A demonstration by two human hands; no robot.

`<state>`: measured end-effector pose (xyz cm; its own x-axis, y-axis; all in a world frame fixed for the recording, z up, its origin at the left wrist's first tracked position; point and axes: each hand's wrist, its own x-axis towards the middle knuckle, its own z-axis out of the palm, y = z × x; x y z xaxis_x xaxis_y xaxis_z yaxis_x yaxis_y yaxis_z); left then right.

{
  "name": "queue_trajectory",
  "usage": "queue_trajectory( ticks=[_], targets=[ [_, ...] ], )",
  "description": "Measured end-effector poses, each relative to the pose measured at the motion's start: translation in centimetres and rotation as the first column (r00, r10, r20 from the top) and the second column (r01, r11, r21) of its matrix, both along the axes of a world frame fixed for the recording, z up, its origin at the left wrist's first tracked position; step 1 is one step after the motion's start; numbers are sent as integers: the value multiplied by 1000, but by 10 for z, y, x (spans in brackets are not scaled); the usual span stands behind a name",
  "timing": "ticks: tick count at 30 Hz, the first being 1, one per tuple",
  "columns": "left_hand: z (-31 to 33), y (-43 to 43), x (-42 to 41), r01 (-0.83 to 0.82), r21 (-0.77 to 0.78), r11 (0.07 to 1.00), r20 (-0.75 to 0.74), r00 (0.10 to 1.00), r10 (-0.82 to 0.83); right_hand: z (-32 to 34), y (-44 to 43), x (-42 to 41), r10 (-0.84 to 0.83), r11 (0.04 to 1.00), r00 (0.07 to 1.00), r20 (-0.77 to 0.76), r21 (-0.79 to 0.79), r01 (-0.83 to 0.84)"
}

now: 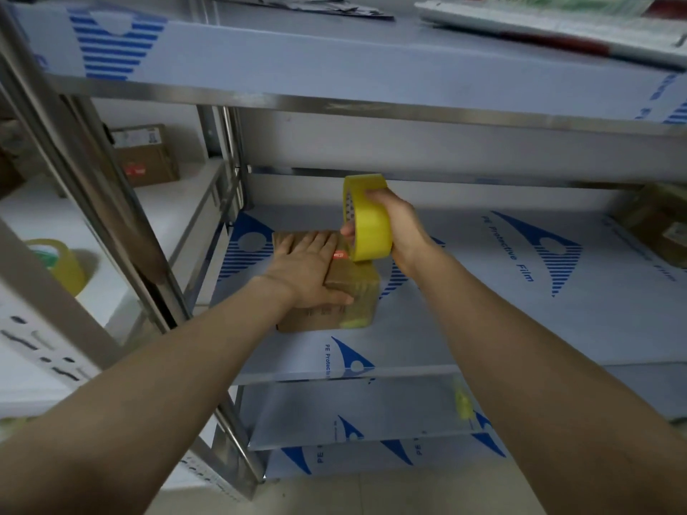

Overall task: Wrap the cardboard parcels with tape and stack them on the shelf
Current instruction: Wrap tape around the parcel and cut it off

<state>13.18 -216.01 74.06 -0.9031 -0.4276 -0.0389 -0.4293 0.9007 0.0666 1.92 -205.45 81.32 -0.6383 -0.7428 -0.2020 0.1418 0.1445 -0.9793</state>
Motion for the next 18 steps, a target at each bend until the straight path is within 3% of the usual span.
queue_trajectory(
  ticks=[4,11,18],
  targets=[
    [1,1,0,-11,13,1000,6,1000,11,12,28,22,-85,995,996,27,-53,86],
    [-1,2,-4,-32,-11,999,19,999,32,-24,107,68,-42,987,998,49,156,33],
    [4,1,-6,-40,15,999,59,998,39,-70,100,80,-155,987,966,207,64,144]
  ],
)
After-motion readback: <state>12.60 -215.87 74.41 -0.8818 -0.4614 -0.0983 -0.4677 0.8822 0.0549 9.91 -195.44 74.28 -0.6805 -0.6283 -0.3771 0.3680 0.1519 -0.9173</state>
